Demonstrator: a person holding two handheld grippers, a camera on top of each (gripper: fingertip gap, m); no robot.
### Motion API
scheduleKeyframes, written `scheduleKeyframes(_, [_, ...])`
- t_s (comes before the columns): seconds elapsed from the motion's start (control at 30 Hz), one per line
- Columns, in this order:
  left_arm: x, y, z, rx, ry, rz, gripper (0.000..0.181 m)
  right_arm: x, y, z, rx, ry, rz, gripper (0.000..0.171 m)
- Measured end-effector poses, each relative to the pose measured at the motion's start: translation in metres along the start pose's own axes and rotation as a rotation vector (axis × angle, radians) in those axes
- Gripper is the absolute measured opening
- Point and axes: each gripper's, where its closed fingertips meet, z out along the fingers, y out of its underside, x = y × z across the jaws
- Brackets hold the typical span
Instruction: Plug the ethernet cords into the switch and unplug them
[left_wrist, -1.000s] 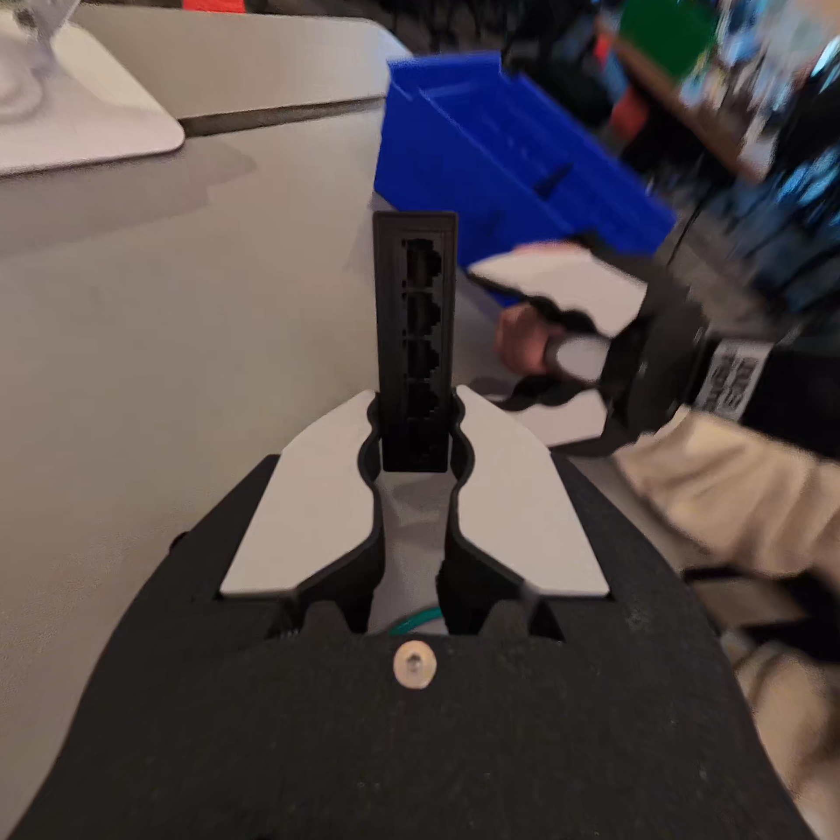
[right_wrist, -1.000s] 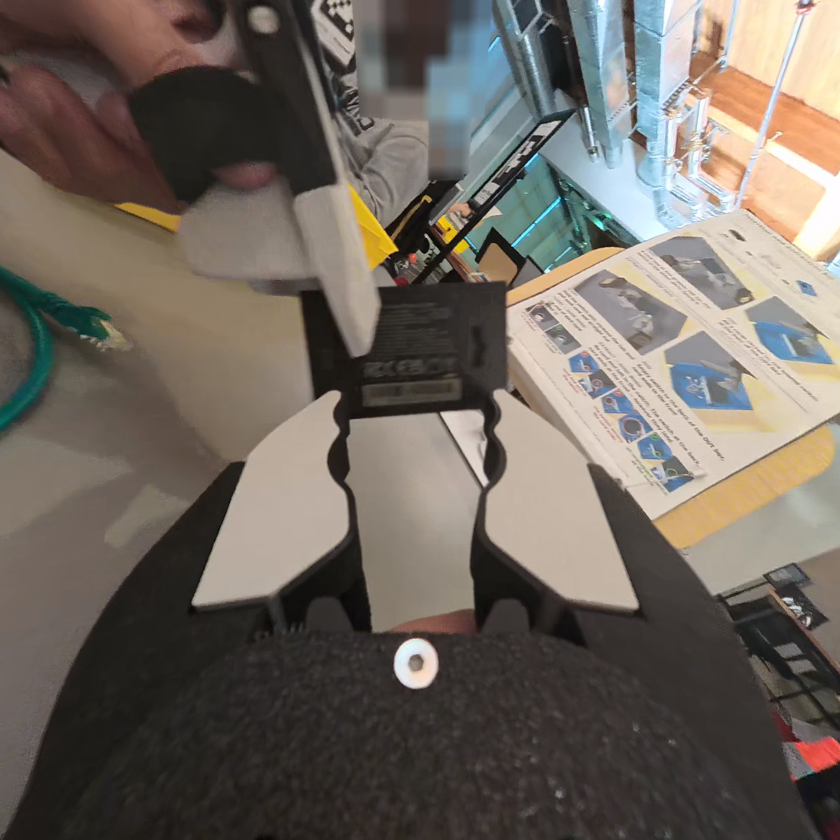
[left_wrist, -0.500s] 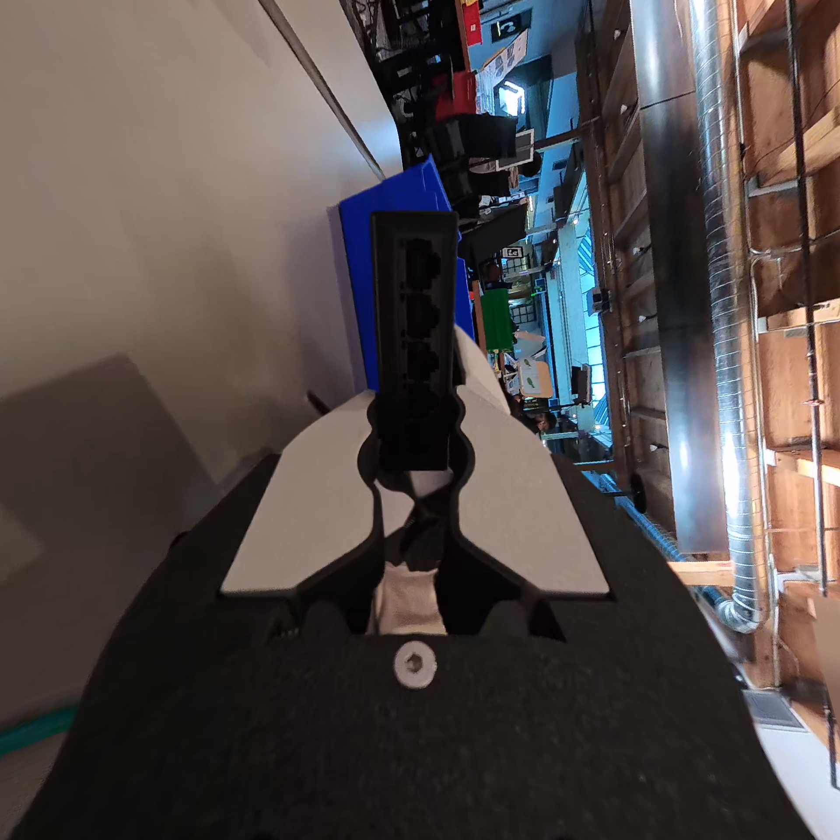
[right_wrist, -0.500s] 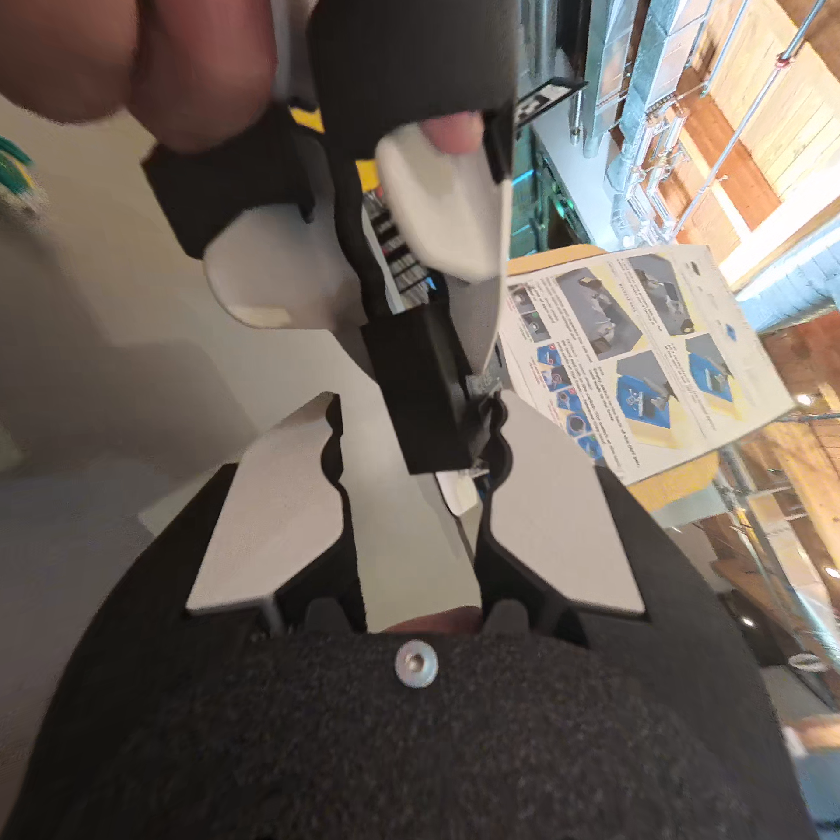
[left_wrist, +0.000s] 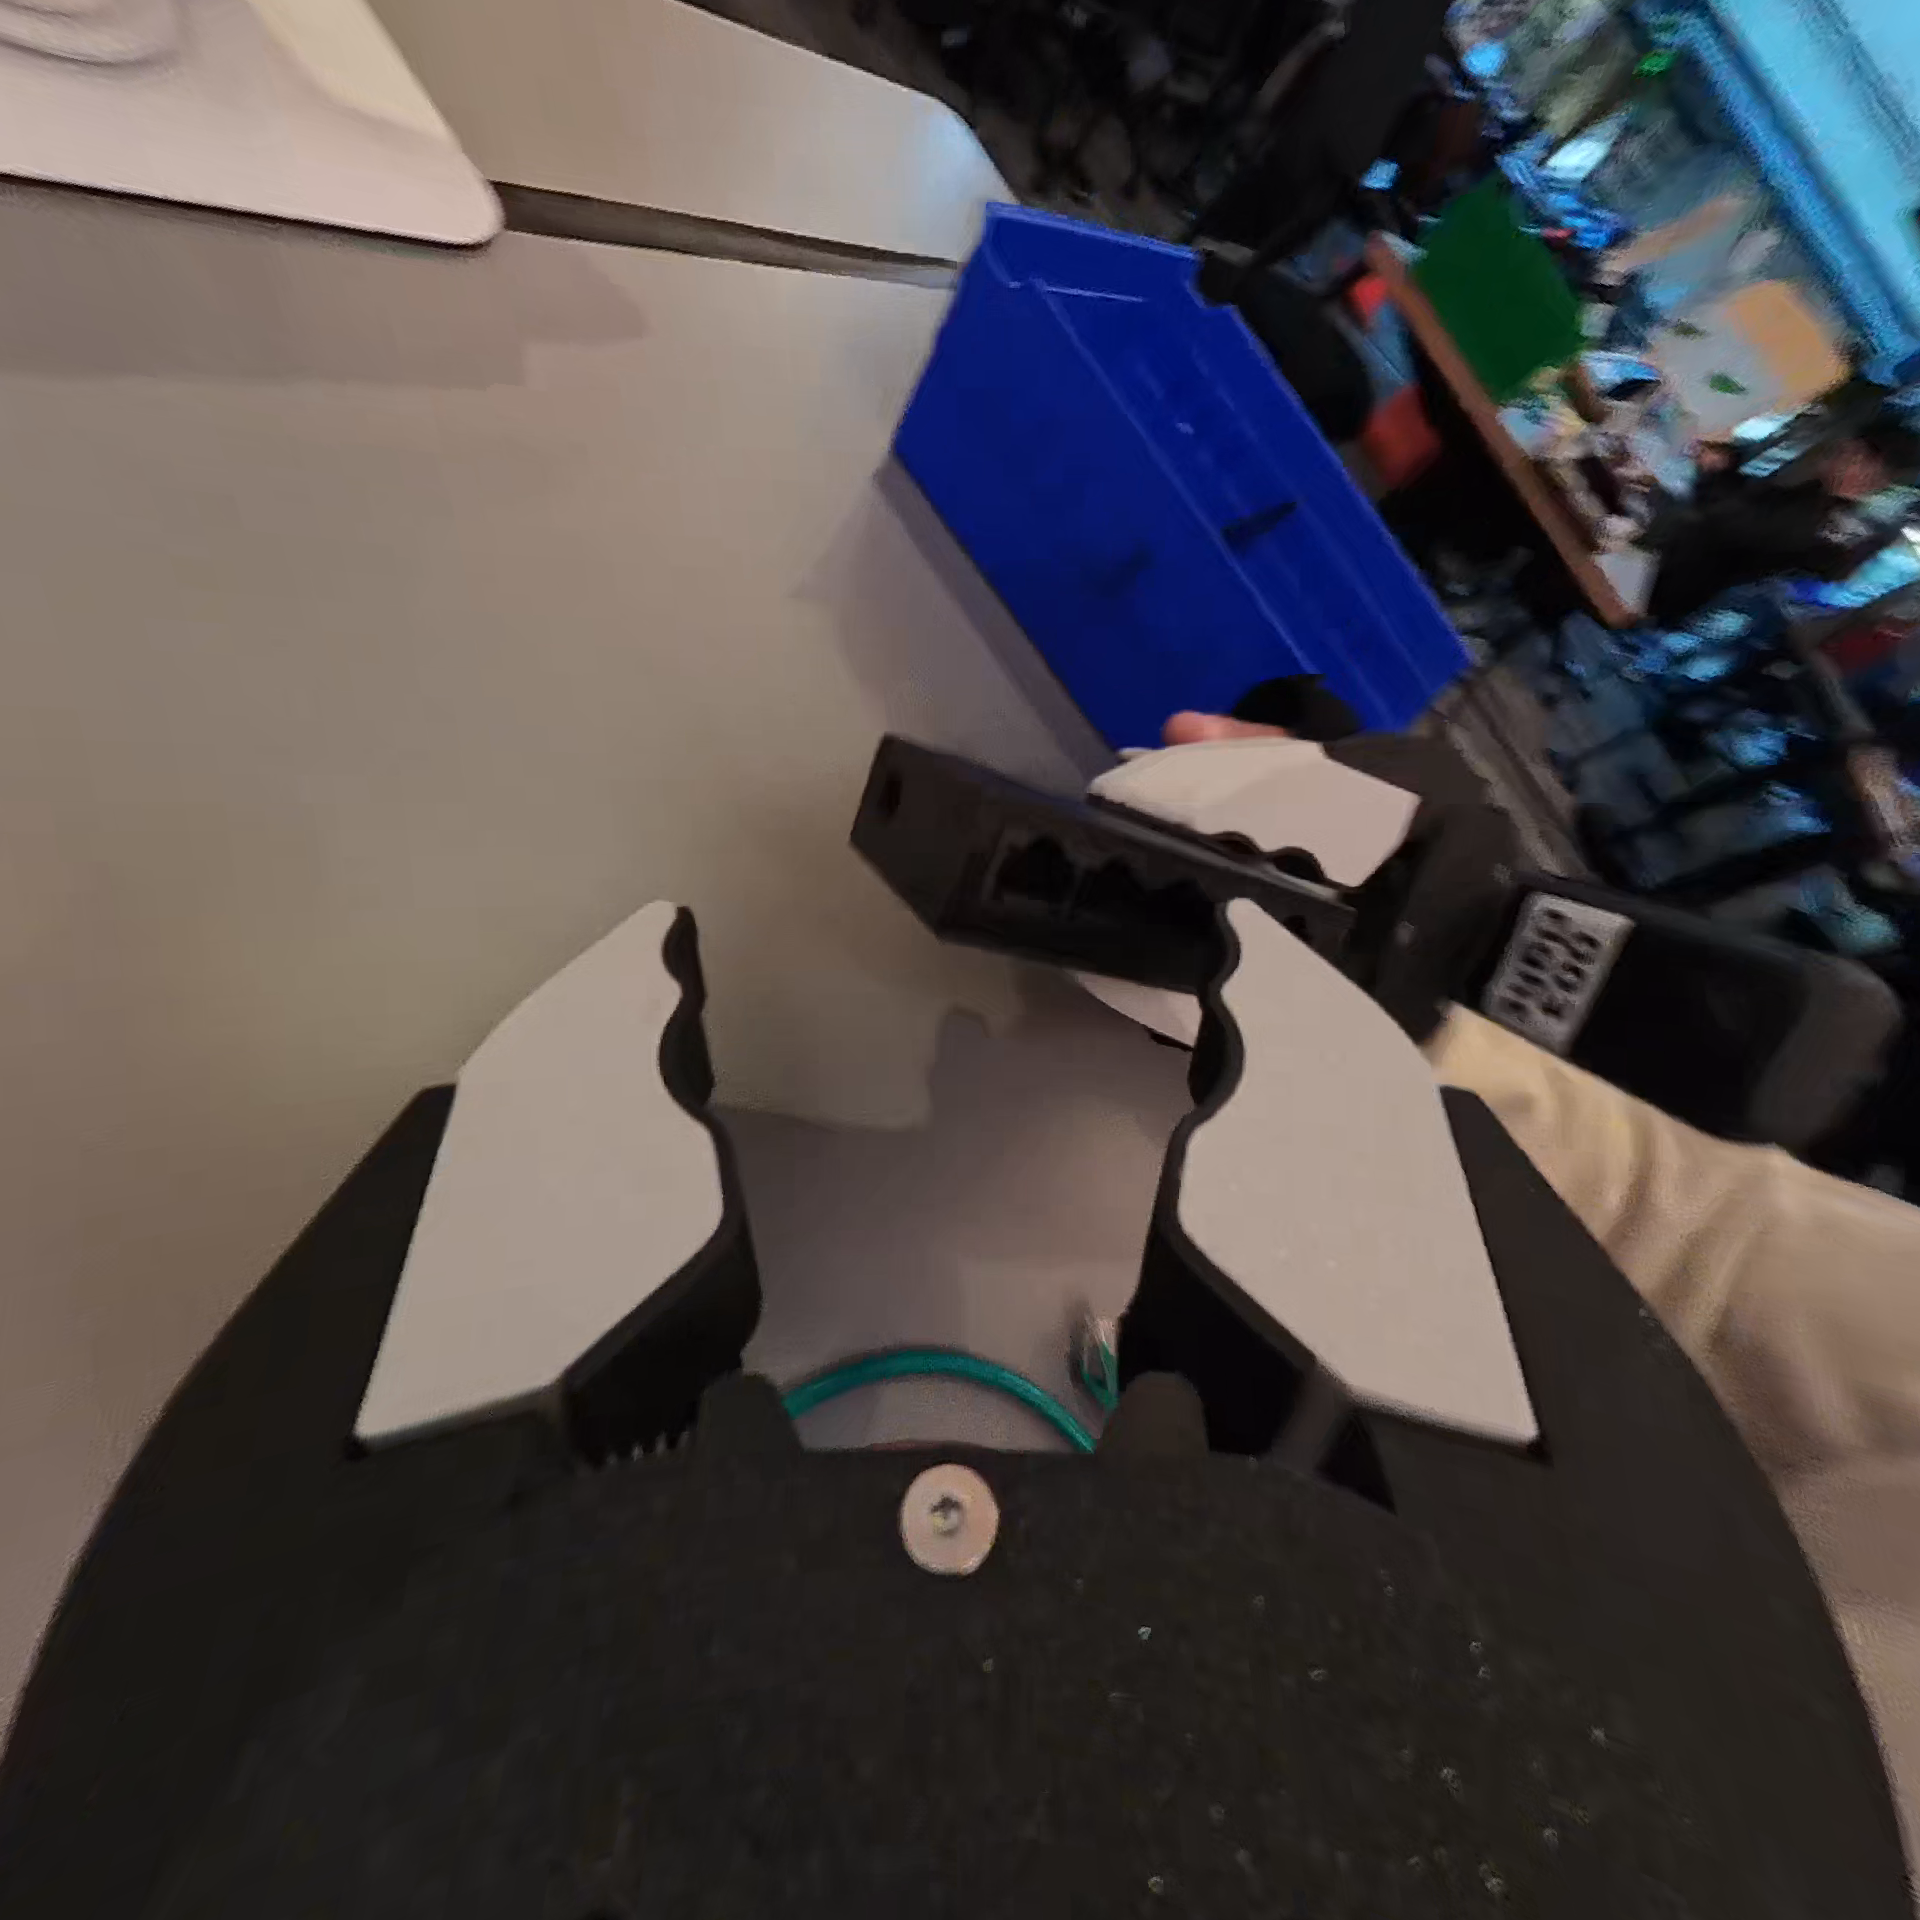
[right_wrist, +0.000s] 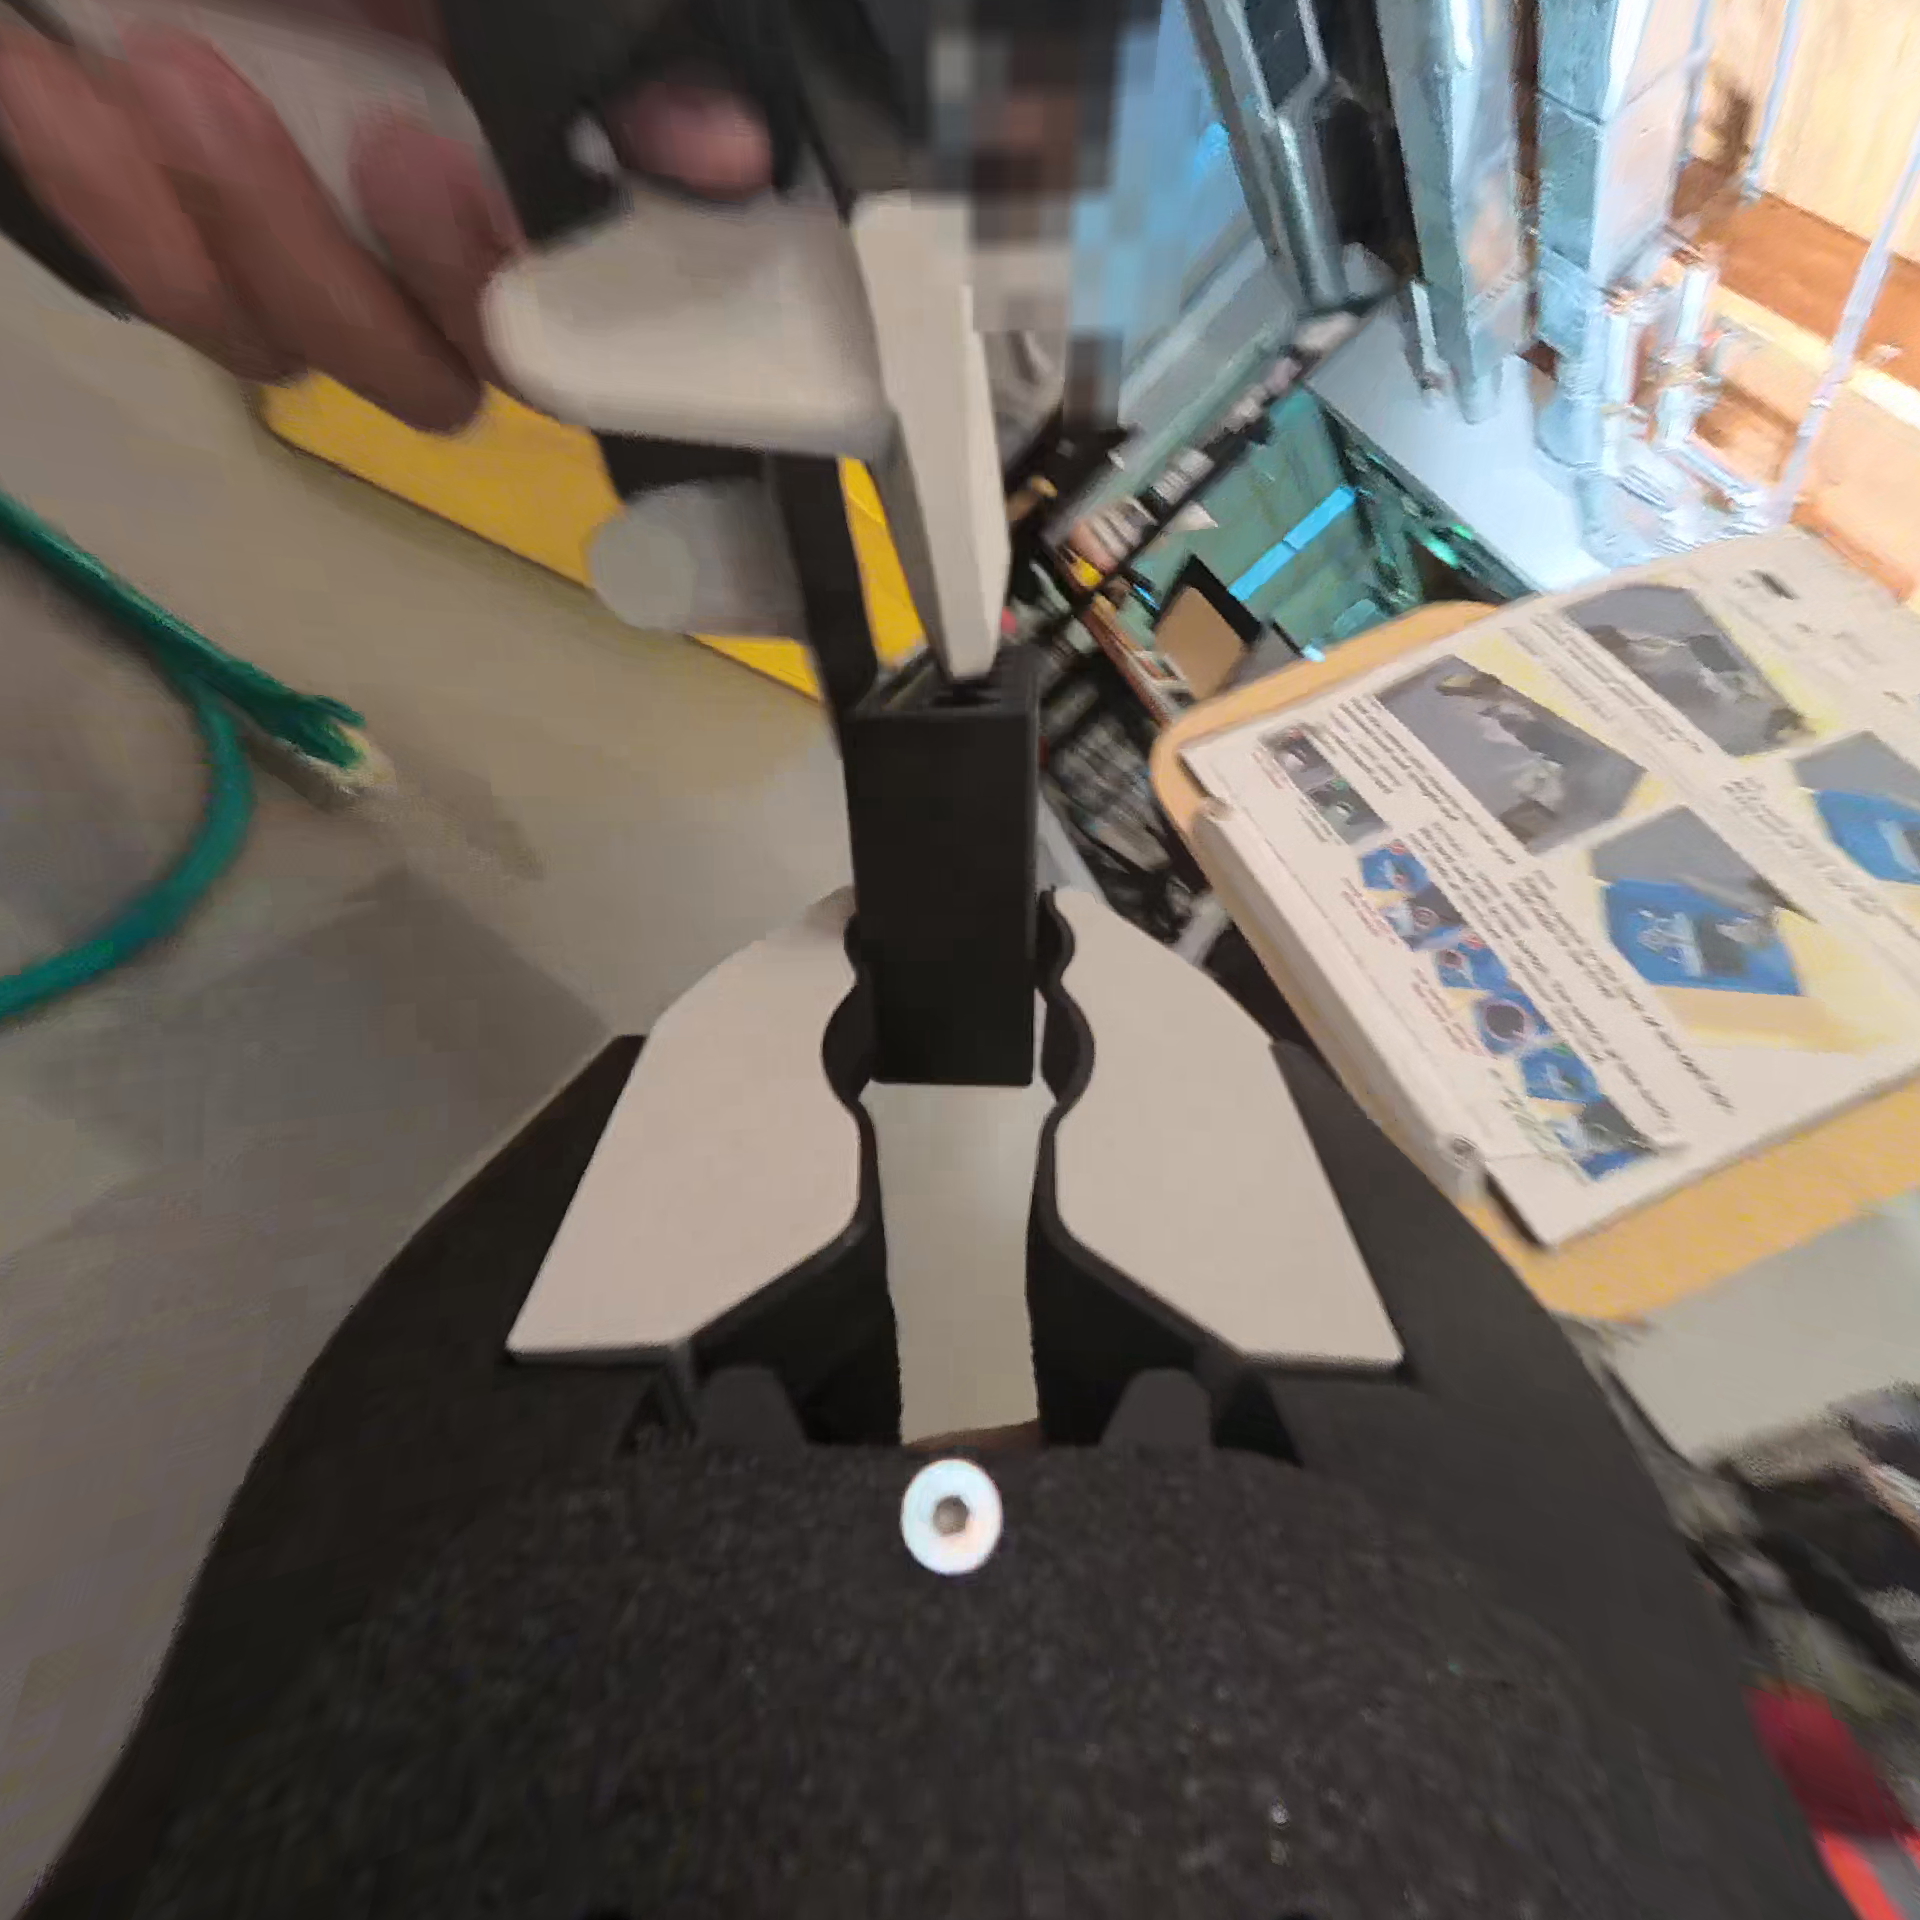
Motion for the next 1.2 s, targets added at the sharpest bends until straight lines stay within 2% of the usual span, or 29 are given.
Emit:
scheduleKeyframes(0.1, [0.01,-0.004,-0.01,0.007,0.203,0.01,0.079,-0.017,-0.011,-0.001,0.069,-0.111,0.058,0.028])
scheduleKeyframes(0.13, [0.011,-0.005,-0.013,0.023,0.235,0.026,0.07,-0.022,-0.013,-0.002,0.082,-0.14,0.068,0.028])
scheduleKeyframes(0.17, [0.014,-0.001,-0.016,0.02,0.268,0.052,0.048,-0.024,-0.014,-0.001,0.082,-0.15,0.075,0.029])
scheduleKeyframes(0.23, [0.013,0.012,-0.014,-0.014,0.258,0.082,0.052,-0.027,-0.014,-0.001,0.086,-0.165,0.088,0.028])
scheduleKeyframes(0.33, [0.007,0.018,-0.011,-0.008,0.254,0.021,0.057,-0.032,-0.01,0.002,0.061,-0.186,0.1,0.028])
scheduleKeyframes(0.4, [0.003,0.019,-0.008,0.011,0.242,-0.012,0.057,-0.033,-0.005,0.005,0.025,-0.169,0.075,0.028])
scheduleKeyframes(0.63, [0.001,0.018,-0.001,0.012,0.143,0.049,0.057,-0.033,0.008,0.008,-0.042,-0.15,0.022,0.028])
scheduleKeyframes(1.1, [0.01,0.024,0.009,-0.009,0.12,0.085,0.064,-0.035,0.007,0.006,-0.021,-0.152,-0.007,0.03])
scheduleKeyframes(1.2, [0.01,0.026,0.012,-0.014,0.066,0.127,0.065,-0.038,0.013,0.008,-0.057,-0.158,-0.021,0.03])
